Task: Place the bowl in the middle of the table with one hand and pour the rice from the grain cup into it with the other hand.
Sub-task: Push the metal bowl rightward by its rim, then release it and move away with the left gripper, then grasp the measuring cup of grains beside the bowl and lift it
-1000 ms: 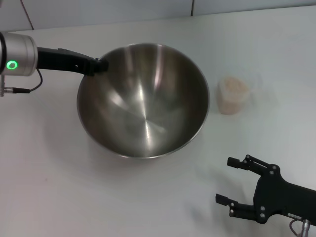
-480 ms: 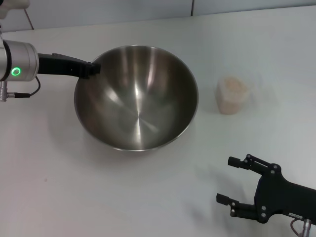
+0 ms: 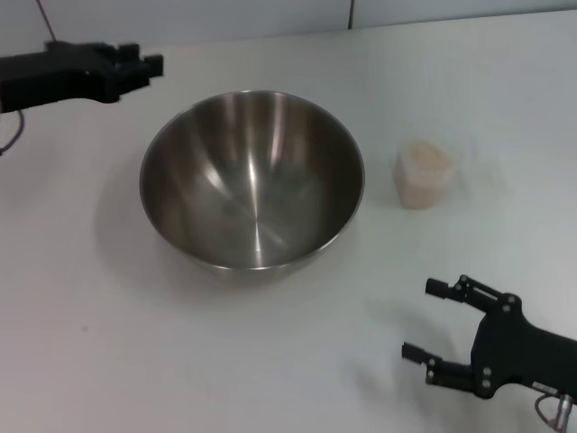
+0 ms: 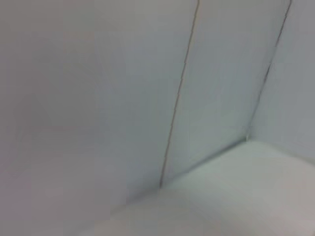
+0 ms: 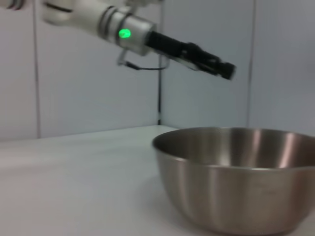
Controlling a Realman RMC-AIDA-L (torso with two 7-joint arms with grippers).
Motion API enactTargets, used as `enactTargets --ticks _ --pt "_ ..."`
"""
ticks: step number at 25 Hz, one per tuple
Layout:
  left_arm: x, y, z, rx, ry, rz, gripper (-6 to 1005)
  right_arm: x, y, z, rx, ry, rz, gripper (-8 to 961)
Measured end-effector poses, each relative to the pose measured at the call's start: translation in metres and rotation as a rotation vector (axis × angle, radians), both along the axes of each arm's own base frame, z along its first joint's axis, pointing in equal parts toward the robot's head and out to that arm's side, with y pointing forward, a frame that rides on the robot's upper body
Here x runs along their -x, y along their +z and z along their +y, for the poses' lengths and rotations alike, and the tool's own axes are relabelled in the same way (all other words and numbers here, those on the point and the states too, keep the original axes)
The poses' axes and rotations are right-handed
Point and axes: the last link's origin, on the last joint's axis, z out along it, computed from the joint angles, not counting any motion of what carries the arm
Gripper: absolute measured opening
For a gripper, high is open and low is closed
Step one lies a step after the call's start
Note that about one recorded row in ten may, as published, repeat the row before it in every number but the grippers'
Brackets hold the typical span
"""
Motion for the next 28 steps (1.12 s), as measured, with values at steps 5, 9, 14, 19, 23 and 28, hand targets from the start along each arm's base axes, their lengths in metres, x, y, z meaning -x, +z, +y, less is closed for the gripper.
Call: enactTargets --ticks 5,9,14,19,23,28 --pt "0.029 -0.001 -0.04 -0.166 -0.22 -0.023 332 -0.011 0.015 0.006 -0.18 -0.12 0.033 812" --pt "0.062 -0.019 -0.072 -0.255 -0.317 0.022 523 -0.026 0.034 0.008 -0.392 -0.258 0.061 811" --pt "0.09 -0.032 -0.099 -0.242 -0.293 -0.023 724 -0.046 0.045 0.013 -0.589 -0.438 0.053 809" --pt "0.1 -0.037 -0.122 -0.236 -0.301 -0.076 838 -0.048 0.035 0.029 -0.606 -0.483 0.005 808" --pt "0.104 -0.039 -0.129 -0.222 -0.28 -0.086 862 -0.046 0.026 0.047 -0.602 -0.504 -0.032 806" --pt "0.106 -0.041 -0.131 -0.201 -0.269 -0.091 862 -0.042 0.024 0.063 -0.595 -0.509 -0.033 805"
